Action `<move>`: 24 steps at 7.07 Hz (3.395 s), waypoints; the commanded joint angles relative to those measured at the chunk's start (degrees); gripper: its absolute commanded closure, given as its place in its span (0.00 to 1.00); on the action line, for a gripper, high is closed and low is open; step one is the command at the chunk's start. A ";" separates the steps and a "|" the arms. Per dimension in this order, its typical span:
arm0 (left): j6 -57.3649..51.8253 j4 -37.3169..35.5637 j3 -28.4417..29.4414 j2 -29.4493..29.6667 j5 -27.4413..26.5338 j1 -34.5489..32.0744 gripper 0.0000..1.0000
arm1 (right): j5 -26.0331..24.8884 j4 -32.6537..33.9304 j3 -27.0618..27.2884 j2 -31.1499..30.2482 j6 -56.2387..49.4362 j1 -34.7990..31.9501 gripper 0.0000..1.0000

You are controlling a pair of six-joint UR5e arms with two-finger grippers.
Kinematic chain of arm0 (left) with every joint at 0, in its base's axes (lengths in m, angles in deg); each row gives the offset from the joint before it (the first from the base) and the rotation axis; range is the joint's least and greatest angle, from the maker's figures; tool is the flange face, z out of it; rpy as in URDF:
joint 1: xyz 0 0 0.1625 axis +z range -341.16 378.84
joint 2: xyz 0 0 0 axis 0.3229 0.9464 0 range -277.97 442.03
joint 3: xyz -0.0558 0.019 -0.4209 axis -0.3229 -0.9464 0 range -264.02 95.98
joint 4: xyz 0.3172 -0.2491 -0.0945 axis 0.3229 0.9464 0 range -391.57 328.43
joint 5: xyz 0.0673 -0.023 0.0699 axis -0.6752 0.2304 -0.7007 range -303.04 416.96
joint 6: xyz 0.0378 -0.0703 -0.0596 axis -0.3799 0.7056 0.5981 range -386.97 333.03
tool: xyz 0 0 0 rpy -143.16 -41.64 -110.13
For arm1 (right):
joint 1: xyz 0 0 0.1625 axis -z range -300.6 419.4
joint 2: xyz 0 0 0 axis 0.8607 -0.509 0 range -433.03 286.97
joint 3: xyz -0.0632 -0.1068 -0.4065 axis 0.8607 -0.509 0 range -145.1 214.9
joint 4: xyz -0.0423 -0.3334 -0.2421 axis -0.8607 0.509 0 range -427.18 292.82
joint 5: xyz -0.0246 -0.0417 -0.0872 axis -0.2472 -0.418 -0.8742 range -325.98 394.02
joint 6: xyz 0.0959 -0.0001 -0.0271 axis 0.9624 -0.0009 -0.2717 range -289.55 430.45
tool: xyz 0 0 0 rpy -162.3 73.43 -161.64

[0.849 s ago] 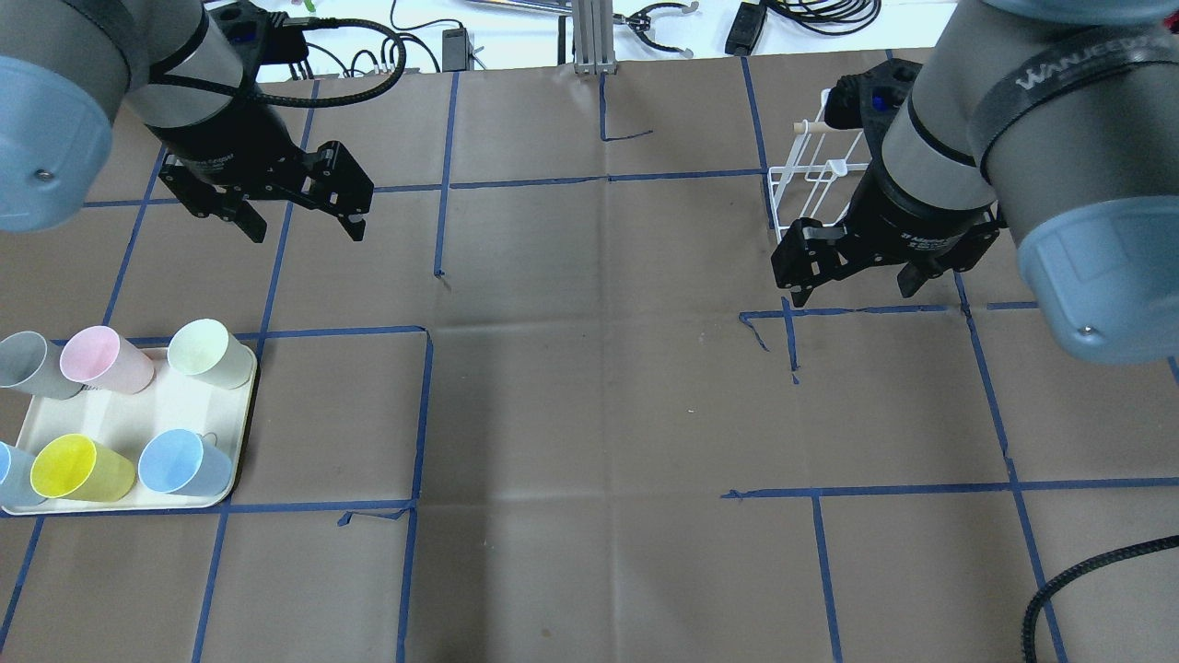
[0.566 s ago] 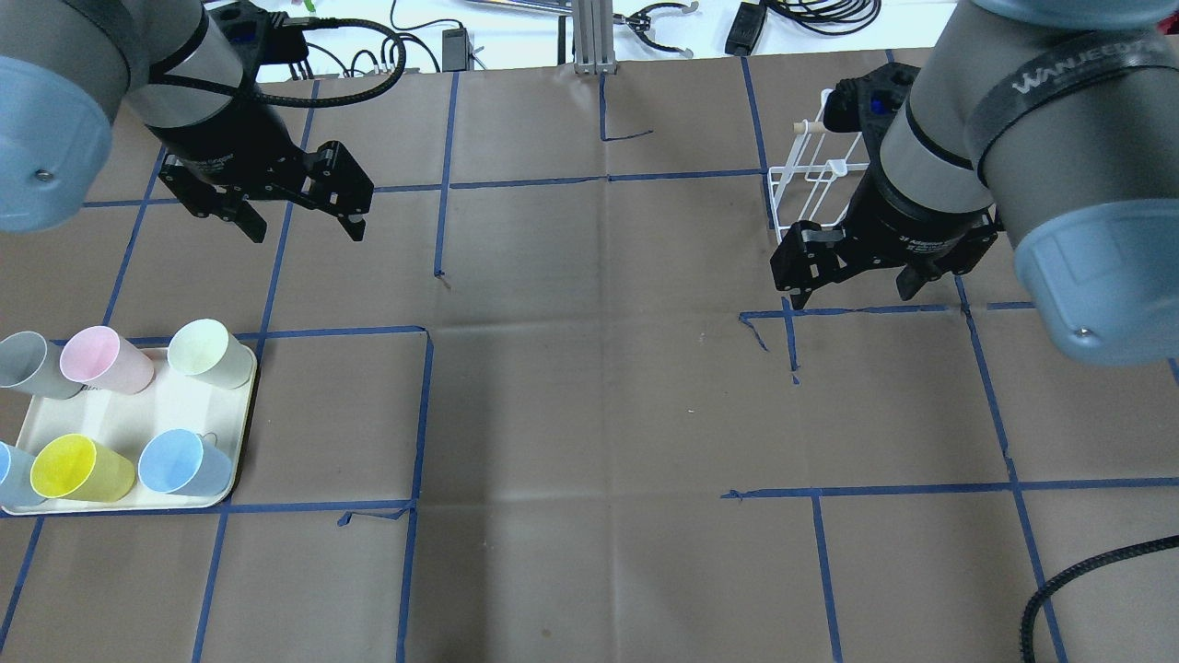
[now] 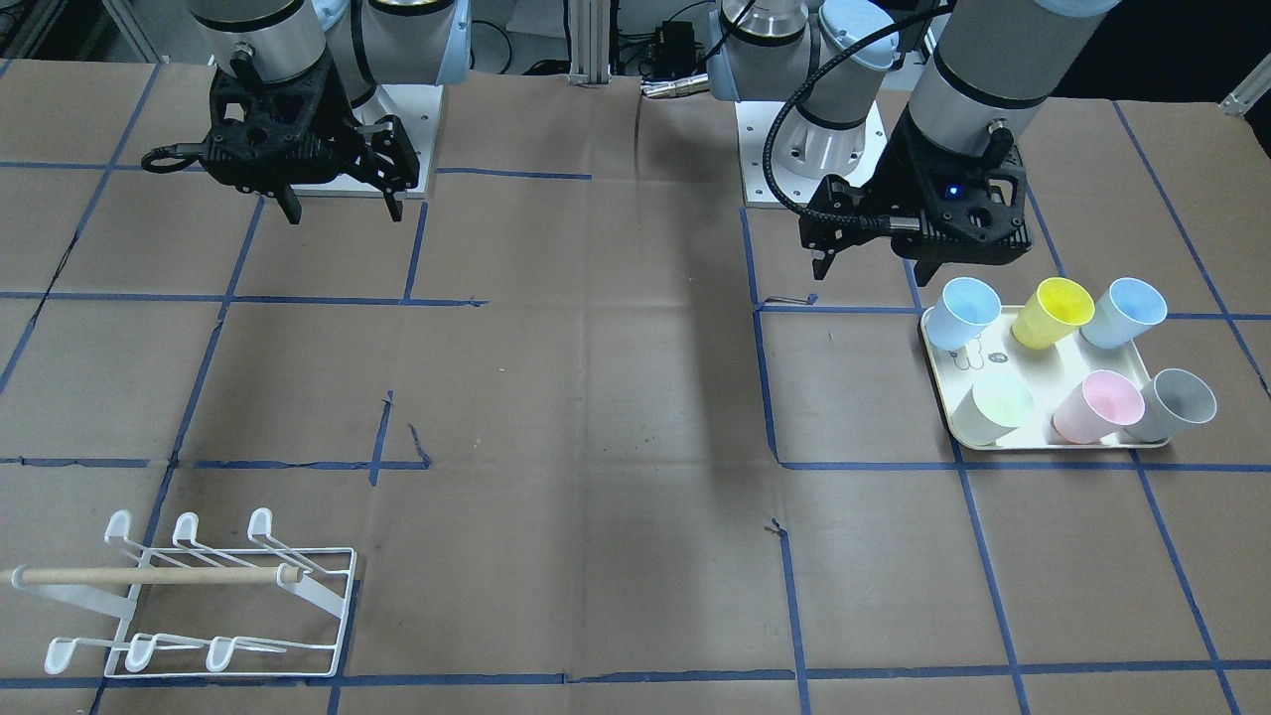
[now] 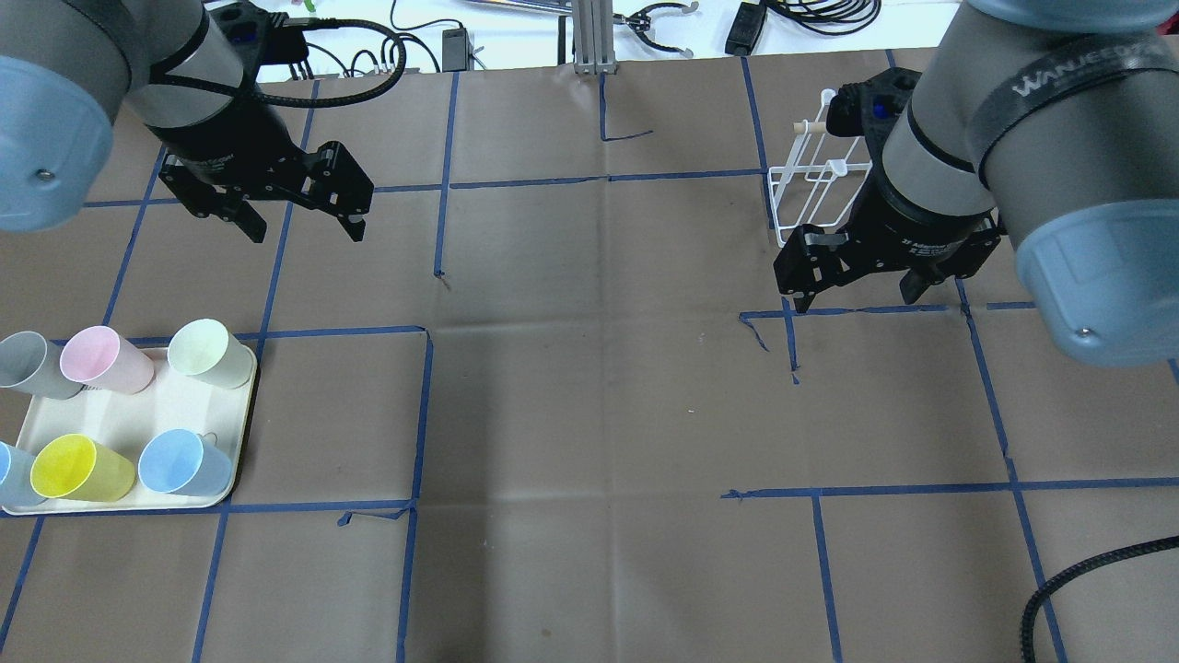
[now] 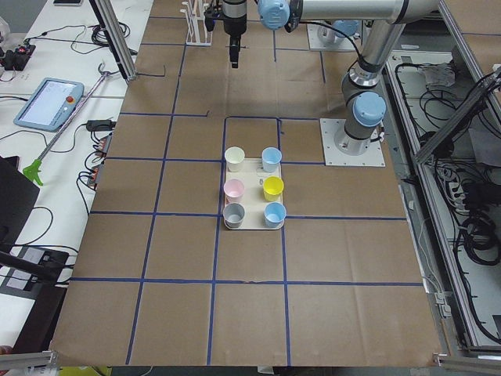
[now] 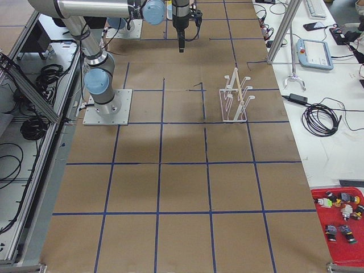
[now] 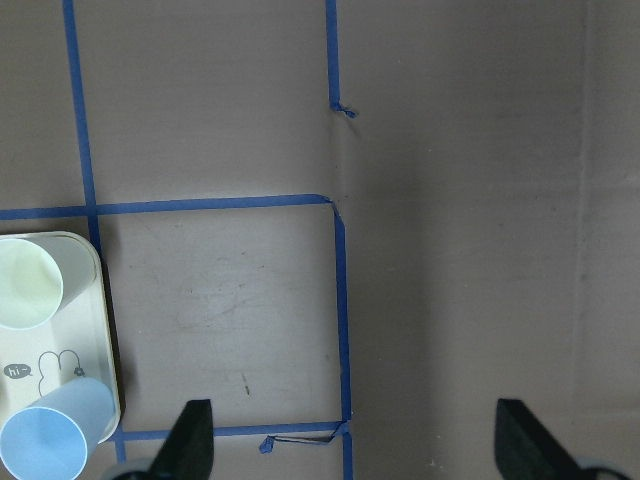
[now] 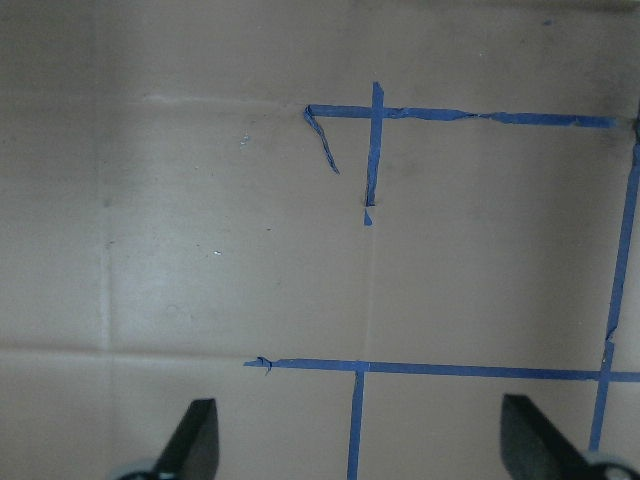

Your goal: Transfer IKEA cup to right arm and place on rack

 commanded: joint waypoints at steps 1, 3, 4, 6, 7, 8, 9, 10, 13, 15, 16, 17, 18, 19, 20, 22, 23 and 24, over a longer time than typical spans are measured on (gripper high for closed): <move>0.00 0.00 0.00 -0.05 -0.01 0.00 0.00 | -0.08 -0.38 0.04 0.00 0.10 0.01 0.00; 0.00 0.00 0.00 -0.05 0.08 0.00 0.00 | -0.43 -0.82 0.12 0.00 0.10 0.01 0.17; 0.00 0.00 0.00 0.04 -0.01 0.00 0.00 | -0.35 -0.91 0.21 0.09 0.36 0.09 0.44; 0.00 0.00 0.00 0.21 -0.10 0.00 0.00 | -0.52 -0.83 0.21 0.09 0.63 0.09 0.88; 0.00 0.00 0.00 0.47 -0.10 0.09 0.00 | -0.44 -0.83 0.21 0.09 1.24 0.09 0.95; 0.00 0.00 0.09 0.65 -0.10 0.18 0.00 | -0.44 -0.83 0.13 0.09 1.59 0.09 0.81; 0.00 -0.09 0.09 0.39 -0.18 0.18 0.00 | -0.44 -0.91 -0.14 0.00 0.90 0.09 0.01; 0.09 -0.09 0.09 0.30 -0.01 0.18 0.00 | -0.35 -1.00 -0.14 0.00 0.80 0.09 0.00; -0.09 0.00 0.09 -0.23 -1.06 0.18 0.00 | -0.26 -1.00 0.04 0.00 0.89 0.09 0.00; -0.09 -0.09 0.09 0.82 -1.15 0.26 0.00 | -0.26 -0.92 0.04 0.09 0.89 0.09 0.00; -0.17 -0.09 0.09 0.83 -1.15 0.26 0.00 | -0.26 -0.92 0.04 0.09 0.89 0.09 0.00; -0.18 -0.09 0.09 0.83 -1.15 0.26 0.00 | -0.26 -0.92 0.04 0.09 0.89 0.09 0.00; -0.09 -0.09 0.09 0.74 -1.15 0.26 0.00 | -0.26 -0.92 0.04 0.09 0.89 0.09 0.00; -0.17 -0.09 0.09 0.74 -1.15 0.26 0.00 | -0.26 -0.92 0.04 0.09 0.89 0.09 0.00; -0.18 -0.09 0.09 0.74 -1.15 0.26 0.00 | -0.26 -0.92 0.04 0.09 0.98 0.09 0.00; -0.09 -0.09 0.09 0.74 -1.15 0.26 0.00 | -0.26 -0.83 0.13 0.09 0.89 0.09 0.00; -0.09 -0.09 0.09 0.74 -1.15 0.26 0.00 | -0.26 -0.83 0.13 0.09 0.89 0.09 0.00; -0.09 -0.09 0.09 0.74 -1.15 0.26 0.00 | -0.26 -0.83 0.13 0.09 0.89 0.09 0.00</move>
